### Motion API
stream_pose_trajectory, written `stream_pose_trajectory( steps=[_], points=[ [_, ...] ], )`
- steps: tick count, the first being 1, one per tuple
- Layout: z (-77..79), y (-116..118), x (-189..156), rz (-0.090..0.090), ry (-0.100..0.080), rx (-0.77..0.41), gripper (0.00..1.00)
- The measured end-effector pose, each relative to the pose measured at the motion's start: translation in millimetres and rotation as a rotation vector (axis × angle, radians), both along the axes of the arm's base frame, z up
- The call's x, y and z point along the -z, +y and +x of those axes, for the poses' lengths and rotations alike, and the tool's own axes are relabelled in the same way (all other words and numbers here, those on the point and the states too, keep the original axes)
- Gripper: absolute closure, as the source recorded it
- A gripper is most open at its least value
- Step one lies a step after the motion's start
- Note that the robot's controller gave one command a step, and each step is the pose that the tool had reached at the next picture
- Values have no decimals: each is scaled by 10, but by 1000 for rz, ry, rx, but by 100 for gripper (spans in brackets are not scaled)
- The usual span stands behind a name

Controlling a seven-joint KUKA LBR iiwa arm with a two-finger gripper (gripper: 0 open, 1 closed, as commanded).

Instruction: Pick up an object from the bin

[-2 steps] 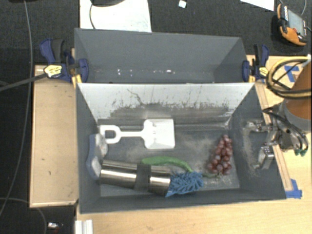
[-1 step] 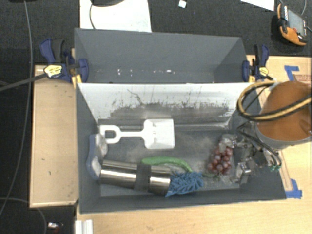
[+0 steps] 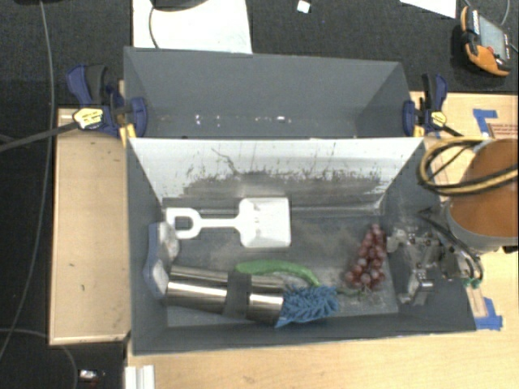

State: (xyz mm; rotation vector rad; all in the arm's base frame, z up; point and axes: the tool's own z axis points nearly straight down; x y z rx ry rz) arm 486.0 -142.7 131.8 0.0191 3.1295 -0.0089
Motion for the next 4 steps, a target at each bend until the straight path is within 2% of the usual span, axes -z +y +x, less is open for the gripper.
stream_pose_trajectory(
  steps=[1, 2, 3, 4],
  points=[
    [116, 530, 621, 10, 9, -61, 0],
    [155, 424, 616, 0, -5, 10, 100],
    [155, 423, 616, 0, -5, 8, 100],
    [217, 371, -4, -2, -12, 3, 100]
  ],
)
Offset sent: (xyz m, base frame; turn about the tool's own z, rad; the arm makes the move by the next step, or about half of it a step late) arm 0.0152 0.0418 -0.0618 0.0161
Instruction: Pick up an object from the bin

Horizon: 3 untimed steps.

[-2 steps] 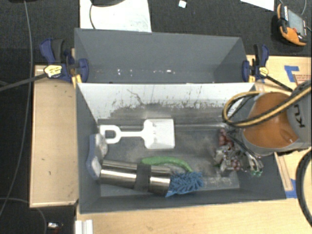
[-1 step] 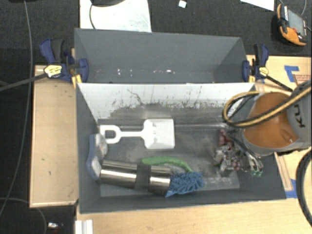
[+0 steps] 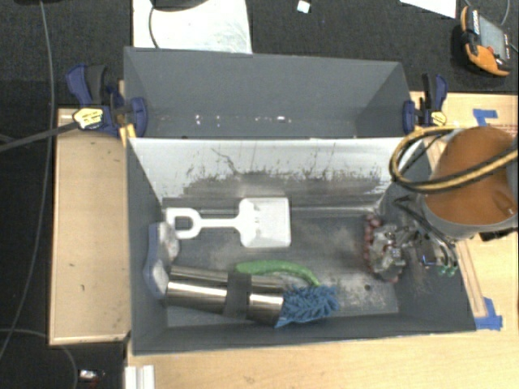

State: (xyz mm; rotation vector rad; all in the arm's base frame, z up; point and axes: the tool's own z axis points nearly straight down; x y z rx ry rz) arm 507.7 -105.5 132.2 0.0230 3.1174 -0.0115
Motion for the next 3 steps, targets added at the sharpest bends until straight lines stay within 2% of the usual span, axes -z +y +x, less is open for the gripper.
stream_pose_trajectory(
  steps=[1, 2, 3],
  points=[
    [-75, 1, -847, 3, 13, 5, 100],
    [-35, -35, -1026, -1, -7, 1, 100],
    [-152, -47, 152, 1, -2, -5, 100]
  ],
)
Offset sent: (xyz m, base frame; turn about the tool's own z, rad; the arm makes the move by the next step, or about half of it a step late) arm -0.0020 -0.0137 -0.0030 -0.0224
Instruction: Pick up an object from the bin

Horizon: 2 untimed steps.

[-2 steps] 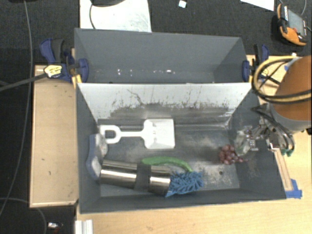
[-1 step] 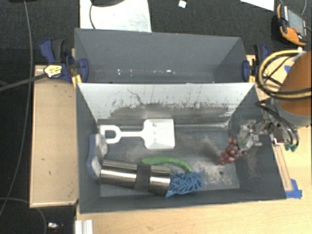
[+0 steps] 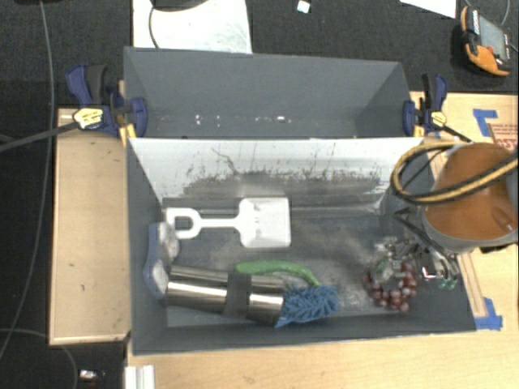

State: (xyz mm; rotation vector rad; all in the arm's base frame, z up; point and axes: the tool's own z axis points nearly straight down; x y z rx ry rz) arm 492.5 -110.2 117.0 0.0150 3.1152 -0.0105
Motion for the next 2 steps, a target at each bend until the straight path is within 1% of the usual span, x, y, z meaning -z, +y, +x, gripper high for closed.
stream_pose_trajectory(
  steps=[1, 2],
  points=[
    [48, -68, -279, 0, -10, 73, 100],
    [49, -68, -272, 0, -10, 72, 100]
  ],
)
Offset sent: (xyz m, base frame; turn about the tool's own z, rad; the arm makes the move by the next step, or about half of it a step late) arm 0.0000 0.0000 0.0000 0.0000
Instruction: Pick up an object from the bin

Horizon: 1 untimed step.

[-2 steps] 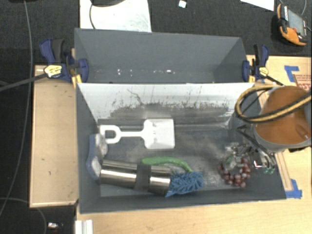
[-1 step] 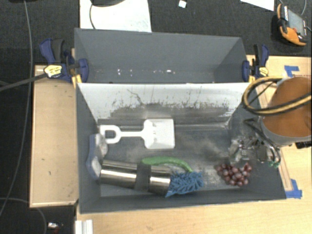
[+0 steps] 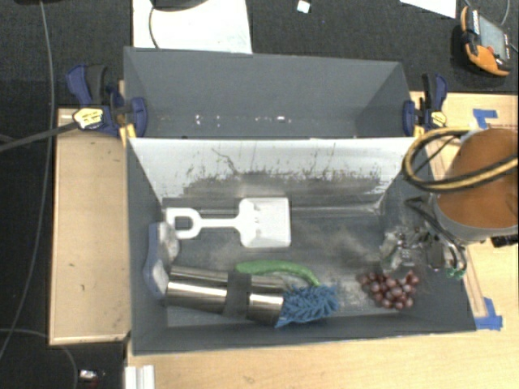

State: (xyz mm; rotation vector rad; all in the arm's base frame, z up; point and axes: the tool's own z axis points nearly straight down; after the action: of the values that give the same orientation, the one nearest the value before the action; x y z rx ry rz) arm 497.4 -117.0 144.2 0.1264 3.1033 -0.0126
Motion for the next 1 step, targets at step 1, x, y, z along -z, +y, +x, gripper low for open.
stream_pose_trajectory(
  steps=[1],
  points=[
    [144, 73, 740, 3, -3, 64, 100]
  ],
)
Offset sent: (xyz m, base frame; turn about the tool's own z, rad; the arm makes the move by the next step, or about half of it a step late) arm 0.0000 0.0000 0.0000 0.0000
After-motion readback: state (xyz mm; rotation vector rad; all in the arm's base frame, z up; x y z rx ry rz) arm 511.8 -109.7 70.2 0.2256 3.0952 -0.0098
